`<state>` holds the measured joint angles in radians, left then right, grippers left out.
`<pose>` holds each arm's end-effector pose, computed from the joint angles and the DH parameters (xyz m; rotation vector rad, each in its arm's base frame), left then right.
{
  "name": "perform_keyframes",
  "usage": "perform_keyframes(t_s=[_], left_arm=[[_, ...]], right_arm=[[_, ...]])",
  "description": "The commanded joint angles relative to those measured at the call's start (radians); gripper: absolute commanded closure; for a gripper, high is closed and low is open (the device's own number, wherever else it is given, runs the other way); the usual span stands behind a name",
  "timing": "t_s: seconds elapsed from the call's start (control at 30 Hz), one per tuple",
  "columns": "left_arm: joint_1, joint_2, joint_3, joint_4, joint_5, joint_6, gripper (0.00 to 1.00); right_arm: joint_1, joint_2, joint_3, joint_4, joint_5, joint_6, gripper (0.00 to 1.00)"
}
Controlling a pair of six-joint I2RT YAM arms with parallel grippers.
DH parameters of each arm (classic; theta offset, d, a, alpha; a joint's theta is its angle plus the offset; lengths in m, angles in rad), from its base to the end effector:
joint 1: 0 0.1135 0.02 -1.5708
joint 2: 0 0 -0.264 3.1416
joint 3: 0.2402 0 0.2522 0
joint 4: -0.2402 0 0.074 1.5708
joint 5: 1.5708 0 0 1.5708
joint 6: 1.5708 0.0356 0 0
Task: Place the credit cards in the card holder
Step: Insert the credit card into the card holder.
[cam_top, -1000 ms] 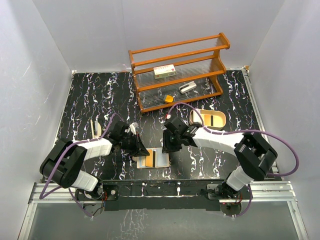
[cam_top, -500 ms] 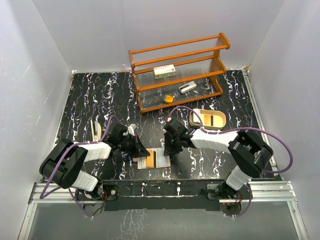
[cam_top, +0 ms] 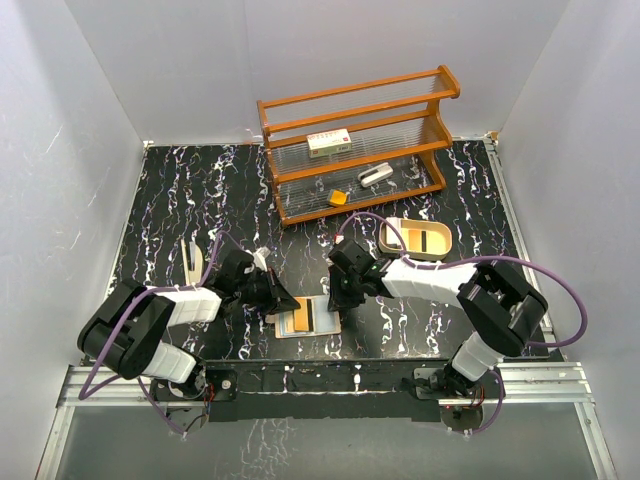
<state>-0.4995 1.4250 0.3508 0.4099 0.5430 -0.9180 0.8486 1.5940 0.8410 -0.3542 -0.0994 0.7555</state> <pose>0.1960 -0.1279 0.1235 -0.1855 2.4856 -1.3050 0.1922 0.2236 0.1558 -0.1650 2.8281 0.5786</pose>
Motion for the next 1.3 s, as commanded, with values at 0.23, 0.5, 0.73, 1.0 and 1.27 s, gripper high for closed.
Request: perform_keyframes(t_s=[0.23, 0.5, 0.73, 1.0, 1.27], left_arm=[[-0.002, 0.054, -0.101, 0.230, 0.004, -0.114, 1.00], [-0.008, 0.076, -0.118, 0.288, 0.019, -0.125, 1.00], [-0.016, 0.100, -0.116, 0.288, 0.014, -0.112, 1.00], [-0.028, 0.095, -0.094, 0.249, 0.003, -0.097, 0.97], [-0.030, -0.015, -0.024, 0.013, -0.074, -0.028, 0.60]], right_arm=[[0.018, 0.011, -0.049, 0.050, 0.031, 0.026, 0.84], [0.018, -0.001, -0.057, 0.061, 0.036, 0.036, 0.83], [0.018, -0.025, 0.001, 0.016, 0.039, 0.028, 0.74], [0.018, -0.079, 0.002, -0.030, 0.068, 0.025, 0.66], [0.018, -0.059, -0.046, 0.002, 0.067, 0.030, 0.71]])
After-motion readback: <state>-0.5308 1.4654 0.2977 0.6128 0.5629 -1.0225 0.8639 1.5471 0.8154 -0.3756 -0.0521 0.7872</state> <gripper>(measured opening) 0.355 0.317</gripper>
